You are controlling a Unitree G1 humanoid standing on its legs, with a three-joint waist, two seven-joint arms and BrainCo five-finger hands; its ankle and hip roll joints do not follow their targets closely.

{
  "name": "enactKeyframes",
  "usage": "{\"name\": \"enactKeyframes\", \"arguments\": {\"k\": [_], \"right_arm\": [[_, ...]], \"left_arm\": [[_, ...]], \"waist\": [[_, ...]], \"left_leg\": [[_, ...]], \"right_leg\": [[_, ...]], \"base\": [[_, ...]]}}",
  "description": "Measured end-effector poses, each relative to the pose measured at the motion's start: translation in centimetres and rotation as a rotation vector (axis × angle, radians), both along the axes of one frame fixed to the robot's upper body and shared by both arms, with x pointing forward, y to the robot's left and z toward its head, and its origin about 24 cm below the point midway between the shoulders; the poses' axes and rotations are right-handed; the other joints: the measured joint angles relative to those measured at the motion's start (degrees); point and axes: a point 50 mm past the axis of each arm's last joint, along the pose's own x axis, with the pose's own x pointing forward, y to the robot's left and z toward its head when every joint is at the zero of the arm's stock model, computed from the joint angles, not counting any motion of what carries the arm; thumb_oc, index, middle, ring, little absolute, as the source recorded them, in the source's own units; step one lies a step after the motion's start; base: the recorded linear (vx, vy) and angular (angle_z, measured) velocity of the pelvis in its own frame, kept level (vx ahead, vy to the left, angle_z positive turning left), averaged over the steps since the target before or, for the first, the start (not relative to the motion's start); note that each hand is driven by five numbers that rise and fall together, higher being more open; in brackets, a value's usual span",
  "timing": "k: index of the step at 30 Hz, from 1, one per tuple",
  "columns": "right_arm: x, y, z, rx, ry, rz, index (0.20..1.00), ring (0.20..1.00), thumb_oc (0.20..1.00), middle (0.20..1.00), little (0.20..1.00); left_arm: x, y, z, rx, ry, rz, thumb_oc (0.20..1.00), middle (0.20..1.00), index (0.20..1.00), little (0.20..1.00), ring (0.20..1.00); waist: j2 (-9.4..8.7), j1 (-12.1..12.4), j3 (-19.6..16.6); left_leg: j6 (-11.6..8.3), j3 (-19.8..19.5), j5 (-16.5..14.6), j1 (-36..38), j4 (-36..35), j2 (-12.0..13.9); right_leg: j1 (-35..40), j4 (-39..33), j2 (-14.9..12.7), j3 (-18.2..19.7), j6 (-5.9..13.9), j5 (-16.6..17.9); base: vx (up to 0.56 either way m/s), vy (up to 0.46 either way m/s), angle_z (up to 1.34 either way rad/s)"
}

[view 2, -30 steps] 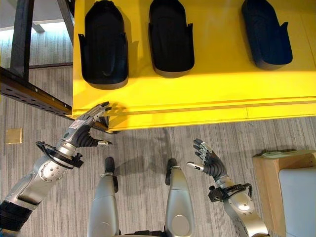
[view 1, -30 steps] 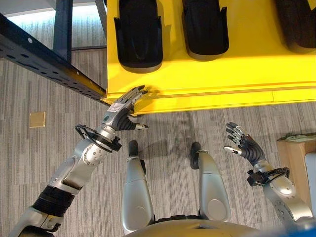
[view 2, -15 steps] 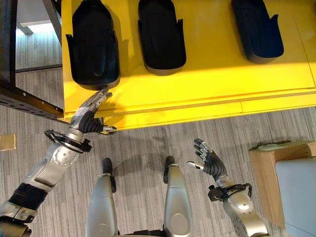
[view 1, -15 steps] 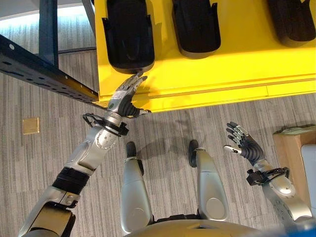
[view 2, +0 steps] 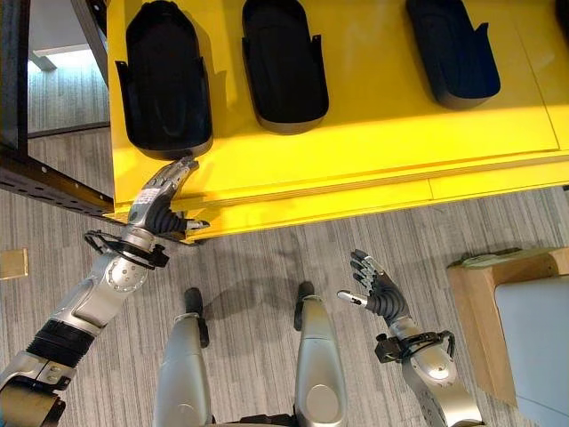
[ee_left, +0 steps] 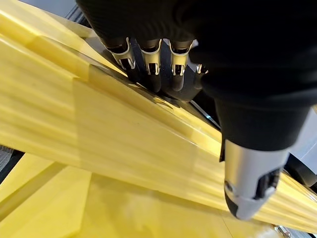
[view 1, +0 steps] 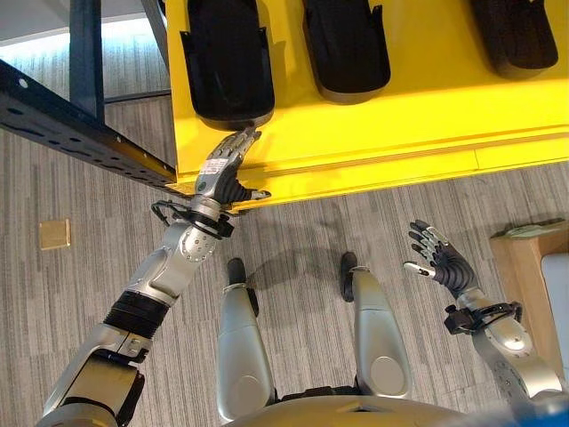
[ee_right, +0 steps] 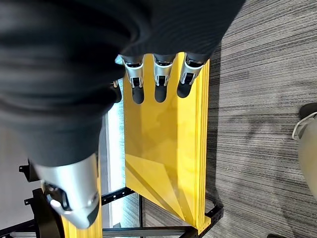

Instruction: Move parts from the plastic box to the shelf.

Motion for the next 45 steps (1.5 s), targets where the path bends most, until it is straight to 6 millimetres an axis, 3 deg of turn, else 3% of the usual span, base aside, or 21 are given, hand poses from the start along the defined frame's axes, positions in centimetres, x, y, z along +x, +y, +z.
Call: {"name": "enactKeyframes", "arguments": {"k": [11, 21, 37, 42, 45], "right_arm": [[-0.1, 0.0, 0.0, 0.002, 0.003, 0.003, 1.000, 1.000, 1.000, 1.000, 1.000], [-0.2, 0.0, -0.1, 0.024, 0.009, 0.016, 1.000, 1.000, 1.000, 1.000, 1.000], [-0.2, 0.0, -0.1, 0.031, 0.010, 0.014, 1.000, 1.000, 1.000, 1.000, 1.000], [-0.2, 0.0, -0.1, 0.031, 0.012, 0.011, 1.000, 1.000, 1.000, 1.000, 1.000], [-0.1, 0.0, -0.1, 0.030, 0.011, 0.010, 1.000, 1.000, 1.000, 1.000, 1.000]], "left_arm": [[1.1, 0.5, 0.5, 0.008, -0.004, 0.036, 1.000, 1.000, 1.000, 1.000, 1.000], [2.1, 1.2, 2.1, 0.010, -0.064, 0.093, 1.000, 1.000, 1.000, 1.000, 1.000], [2.1, 1.3, 2.1, 0.009, -0.058, 0.099, 1.000, 1.000, 1.000, 1.000, 1.000], [1.2, 1.2, 0.9, -0.028, -0.022, 0.086, 1.000, 1.000, 1.000, 1.000, 1.000], [-0.4, 1.0, -0.1, -0.065, 0.008, 0.045, 1.000, 1.000, 1.000, 1.000, 1.000]], "waist": [[-0.29, -0.68, -1.09], [-0.84, -0.81, -1.42], [-0.84, -0.89, -1.42], [-0.86, -0.69, -1.42], [-0.86, -0.32, -1.41]], "left_leg": [[0.29, 0.25, -0.55, -1.45, 1.83, 0.00], [0.40, 0.68, -0.68, -1.83, 1.92, -0.01], [0.41, 0.67, -0.70, -1.95, 1.93, 0.00], [0.42, 0.70, -0.71, -1.84, 1.85, -0.01], [0.44, 0.70, -0.73, -1.65, 1.65, -0.05]], "right_leg": [[-0.59, -0.73, 0.00, 0.40, 0.31, 1.12], [-1.17, -0.73, 0.02, 0.84, 0.42, 1.24], [-1.29, -0.72, 0.06, 0.81, 0.44, 1.23], [-1.28, -0.52, 0.05, 0.72, 0.43, 1.26], [-1.26, -0.29, 0.02, 0.67, 0.38, 1.24]], "base": [[0.00, 0.002, -0.01], [0.00, 0.005, -0.01], [0.00, 0.000, 0.00], [0.00, 0.000, 0.00], [0.00, 0.000, 0.00]]}}
